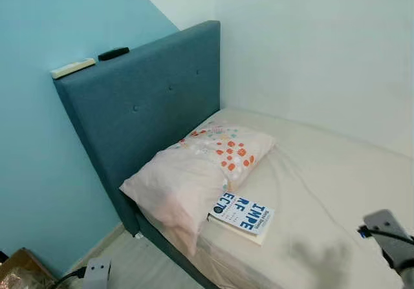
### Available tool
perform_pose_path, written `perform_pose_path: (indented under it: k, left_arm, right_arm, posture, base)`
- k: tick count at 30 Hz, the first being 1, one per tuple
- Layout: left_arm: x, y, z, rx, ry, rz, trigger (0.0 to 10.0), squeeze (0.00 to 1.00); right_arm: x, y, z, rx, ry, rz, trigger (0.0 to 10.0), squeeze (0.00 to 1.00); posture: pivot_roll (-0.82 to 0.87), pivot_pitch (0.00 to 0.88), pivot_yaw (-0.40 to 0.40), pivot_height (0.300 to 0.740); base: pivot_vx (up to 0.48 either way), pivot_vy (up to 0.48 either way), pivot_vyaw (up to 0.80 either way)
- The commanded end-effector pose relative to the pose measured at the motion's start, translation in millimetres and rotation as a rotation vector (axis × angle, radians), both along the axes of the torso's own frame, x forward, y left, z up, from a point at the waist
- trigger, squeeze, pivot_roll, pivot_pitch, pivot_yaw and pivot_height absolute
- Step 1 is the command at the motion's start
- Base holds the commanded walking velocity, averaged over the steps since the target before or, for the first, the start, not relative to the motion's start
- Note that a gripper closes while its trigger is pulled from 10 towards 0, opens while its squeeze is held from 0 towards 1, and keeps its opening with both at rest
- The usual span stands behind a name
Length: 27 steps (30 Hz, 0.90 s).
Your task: Clean up the room
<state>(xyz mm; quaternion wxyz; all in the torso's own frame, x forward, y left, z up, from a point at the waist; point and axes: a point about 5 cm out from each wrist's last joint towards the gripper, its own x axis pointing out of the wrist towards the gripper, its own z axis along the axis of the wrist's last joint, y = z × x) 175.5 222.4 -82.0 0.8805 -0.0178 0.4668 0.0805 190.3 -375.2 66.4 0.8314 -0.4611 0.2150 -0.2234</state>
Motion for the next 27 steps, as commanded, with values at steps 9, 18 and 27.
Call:
perform_pose_path:
  k: [9,18,27]
  left_arm:
    - [-0.4,3.9,0.5,0.011,0.012,-0.012,10.0,0.0]
    - [-2.1,3.5,-0.3,0.013,0.017,-0.019,10.0,0.0]
    - [-2.2,1.8,-0.7,0.01,0.018,-0.025,10.0,0.0]
  right_arm:
    - [-14.6,-1.6,-13.0,0.063,-0.067,-0.084,10.0,0.0]
    - [-32.9,-10.8,-27.2,0.225,-0.066,-0.229,10.0,0.0]
    - [-35.4,-11.7,-27.7,0.247,-0.088,-0.232,10.0,0.0]
  posture:
    - [-0.2,0.0,0.008,0.74]
    - [-0.22,0.0,0.003,0.74]
    - [-0.23,0.0,0.008,0.74]
  base:
    - [0.0,0.0,0.0]
    - [0.0,0.0,0.0]
    - [0.0,0.0,0.0]
